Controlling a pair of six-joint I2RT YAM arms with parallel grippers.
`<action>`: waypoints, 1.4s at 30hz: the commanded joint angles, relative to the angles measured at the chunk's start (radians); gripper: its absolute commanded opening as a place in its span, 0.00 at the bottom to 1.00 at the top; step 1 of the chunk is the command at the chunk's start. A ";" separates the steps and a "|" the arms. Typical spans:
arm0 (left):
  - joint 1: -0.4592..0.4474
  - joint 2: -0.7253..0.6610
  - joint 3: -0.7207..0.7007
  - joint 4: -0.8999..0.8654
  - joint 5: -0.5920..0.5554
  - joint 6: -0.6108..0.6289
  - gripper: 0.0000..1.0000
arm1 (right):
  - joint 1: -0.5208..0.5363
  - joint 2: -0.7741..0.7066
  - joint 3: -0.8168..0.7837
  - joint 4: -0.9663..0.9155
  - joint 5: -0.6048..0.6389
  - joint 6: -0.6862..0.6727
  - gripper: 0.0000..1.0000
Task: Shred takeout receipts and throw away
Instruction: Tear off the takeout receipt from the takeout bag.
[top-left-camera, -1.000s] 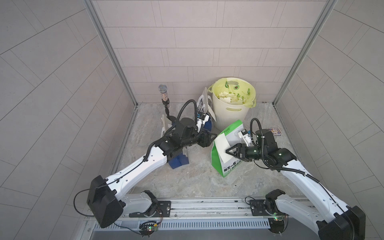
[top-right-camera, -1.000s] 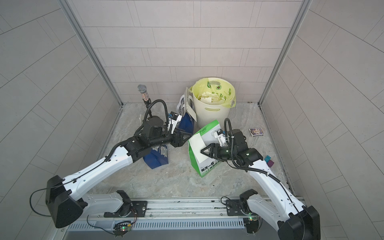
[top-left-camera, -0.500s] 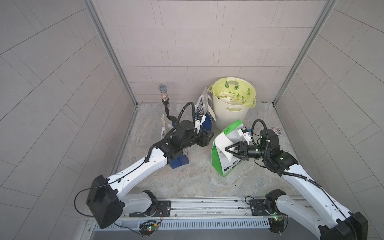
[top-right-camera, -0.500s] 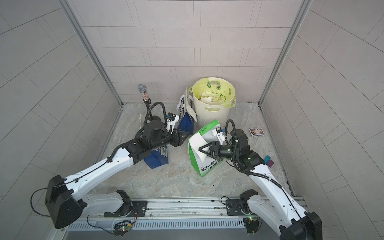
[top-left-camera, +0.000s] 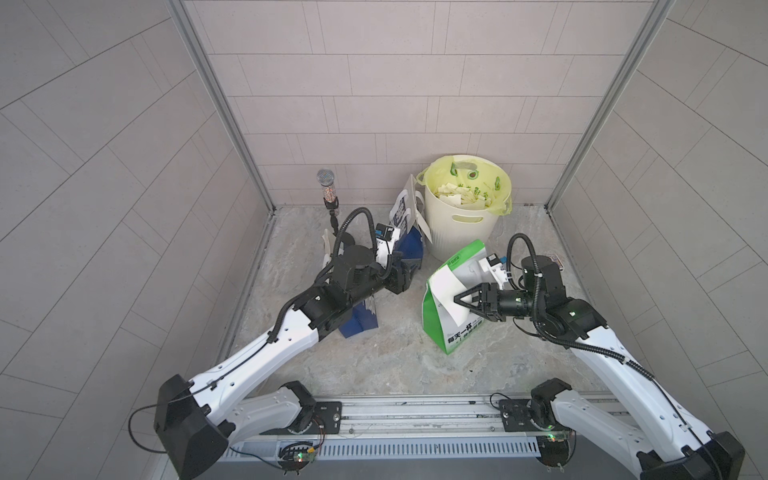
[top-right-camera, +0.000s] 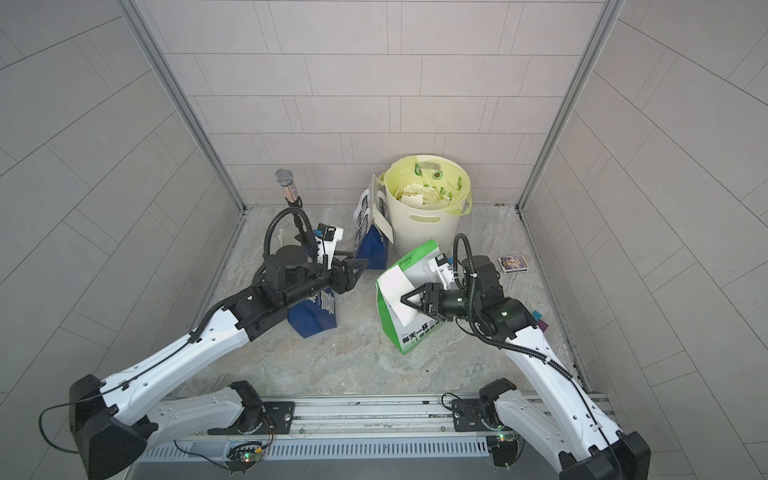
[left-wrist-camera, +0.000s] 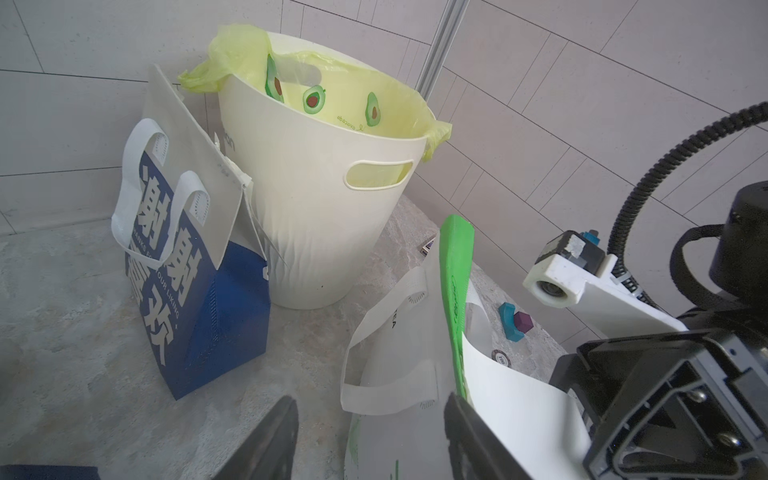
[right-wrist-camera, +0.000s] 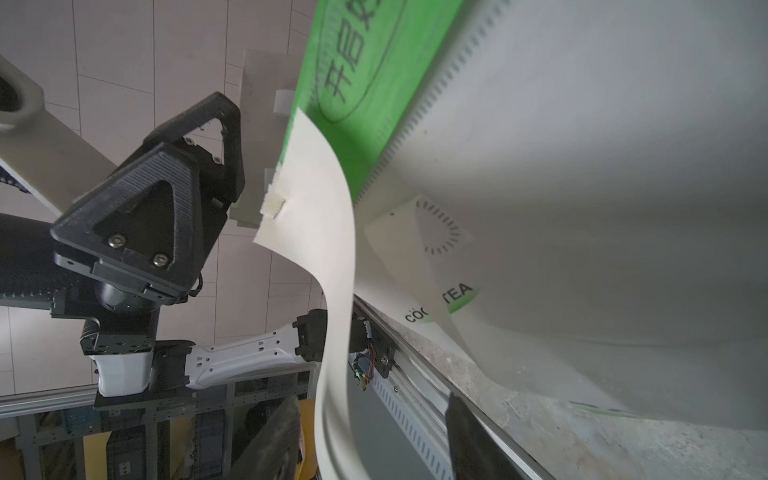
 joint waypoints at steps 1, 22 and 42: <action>-0.003 -0.027 -0.023 0.030 -0.035 0.025 0.61 | -0.001 -0.011 0.028 -0.152 0.002 -0.068 0.53; -0.003 -0.095 -0.110 0.042 0.147 0.076 0.64 | 0.010 0.053 0.054 0.084 -0.026 0.057 0.01; -0.034 0.096 -0.107 0.215 0.415 0.161 0.81 | 0.012 0.053 0.200 0.106 -0.013 0.055 0.00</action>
